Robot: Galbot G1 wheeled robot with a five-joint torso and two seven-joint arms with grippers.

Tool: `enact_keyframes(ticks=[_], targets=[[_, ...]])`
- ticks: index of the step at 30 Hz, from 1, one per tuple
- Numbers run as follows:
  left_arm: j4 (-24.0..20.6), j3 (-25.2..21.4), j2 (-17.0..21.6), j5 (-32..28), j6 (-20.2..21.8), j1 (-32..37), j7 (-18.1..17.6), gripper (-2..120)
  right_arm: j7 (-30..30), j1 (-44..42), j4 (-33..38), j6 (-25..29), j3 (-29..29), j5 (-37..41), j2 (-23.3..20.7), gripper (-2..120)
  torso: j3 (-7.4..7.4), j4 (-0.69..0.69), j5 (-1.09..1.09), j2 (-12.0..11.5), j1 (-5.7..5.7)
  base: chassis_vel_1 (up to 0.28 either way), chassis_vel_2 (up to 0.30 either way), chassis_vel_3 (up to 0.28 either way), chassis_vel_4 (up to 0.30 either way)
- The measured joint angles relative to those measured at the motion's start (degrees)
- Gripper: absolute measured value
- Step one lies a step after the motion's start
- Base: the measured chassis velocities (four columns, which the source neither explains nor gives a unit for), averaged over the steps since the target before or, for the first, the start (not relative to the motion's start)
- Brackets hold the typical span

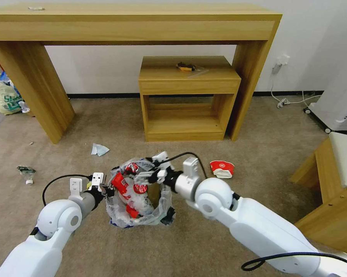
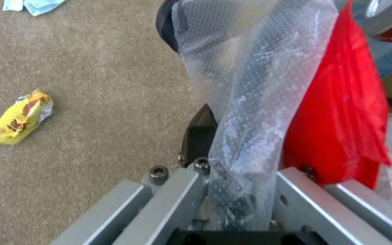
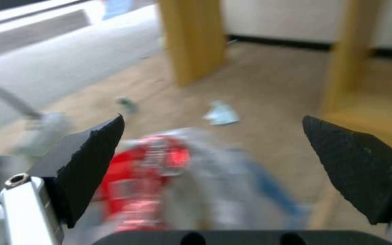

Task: Pick up the trash bin and place the garbage on the floor into it.

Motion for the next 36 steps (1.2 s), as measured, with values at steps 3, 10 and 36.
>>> enact_keyframes(ticks=[3, 10, 36], targets=[[-1.04, -1.21, -0.83, 0.54, 0.00, 1.84, -0.27, 0, 1.73, -2.45, -0.62, 1.61, 3.04, -4.95, -1.01, 100, 0.00, -0.01, 0.00, 0.00, 0.00, 0.000, 0.000, 0.000, 0.000], [-2.28, -2.27, -1.51, 0.76, 0.00, 3.06, -1.16, 0, 2.62, -10.97, -1.04, 2.77, 13.81, -9.56, 0.15, 100, 0.00, 0.01, 0.00, 0.00, 0.00, 0.000, 0.000, 0.000, 0.000], [-4.34, -2.39, -1.83, 0.64, 0.00, 5.35, -1.36, 0, -0.67, -43.45, 4.75, 7.40, 46.44, -21.01, 12.70, 100, -0.01, 0.00, -0.01, 0.00, -0.01, 0.000, 0.000, 0.000, 0.000]])
